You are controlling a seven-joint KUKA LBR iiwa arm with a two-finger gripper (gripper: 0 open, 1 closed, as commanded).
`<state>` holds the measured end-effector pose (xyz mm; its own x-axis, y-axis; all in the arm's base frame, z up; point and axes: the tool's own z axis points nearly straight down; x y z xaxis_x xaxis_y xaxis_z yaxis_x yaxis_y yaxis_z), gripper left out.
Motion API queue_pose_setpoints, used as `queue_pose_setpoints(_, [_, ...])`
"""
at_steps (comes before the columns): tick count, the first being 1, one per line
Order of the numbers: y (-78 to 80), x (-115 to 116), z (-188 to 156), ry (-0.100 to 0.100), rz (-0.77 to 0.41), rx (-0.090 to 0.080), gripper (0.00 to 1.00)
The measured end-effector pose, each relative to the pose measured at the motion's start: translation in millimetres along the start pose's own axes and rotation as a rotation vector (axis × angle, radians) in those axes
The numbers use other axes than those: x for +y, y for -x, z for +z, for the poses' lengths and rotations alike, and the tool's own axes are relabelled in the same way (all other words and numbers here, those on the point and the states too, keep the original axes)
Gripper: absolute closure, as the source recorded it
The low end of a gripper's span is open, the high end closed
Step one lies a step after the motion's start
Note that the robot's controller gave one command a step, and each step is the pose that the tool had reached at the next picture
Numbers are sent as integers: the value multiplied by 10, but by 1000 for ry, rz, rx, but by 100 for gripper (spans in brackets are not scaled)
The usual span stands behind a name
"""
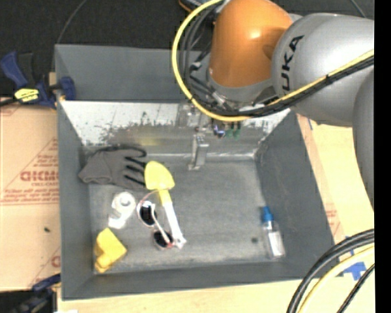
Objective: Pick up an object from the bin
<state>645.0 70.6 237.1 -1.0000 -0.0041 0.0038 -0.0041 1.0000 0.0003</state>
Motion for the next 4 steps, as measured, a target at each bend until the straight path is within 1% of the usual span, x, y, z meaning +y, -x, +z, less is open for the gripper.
queue_pose_setpoints(1, [11, -2, -57, 1, 2, -9, 0])
queue_pose_setpoints(2, [-103, 287, 1582, 3, 88, -8, 0])
queue_pose_setpoints(3, [75, 383, 749, 4, 267, -14, 0])
queue_pose_setpoints(4, [-110, 286, 1661, 2, 90, -6, 0])
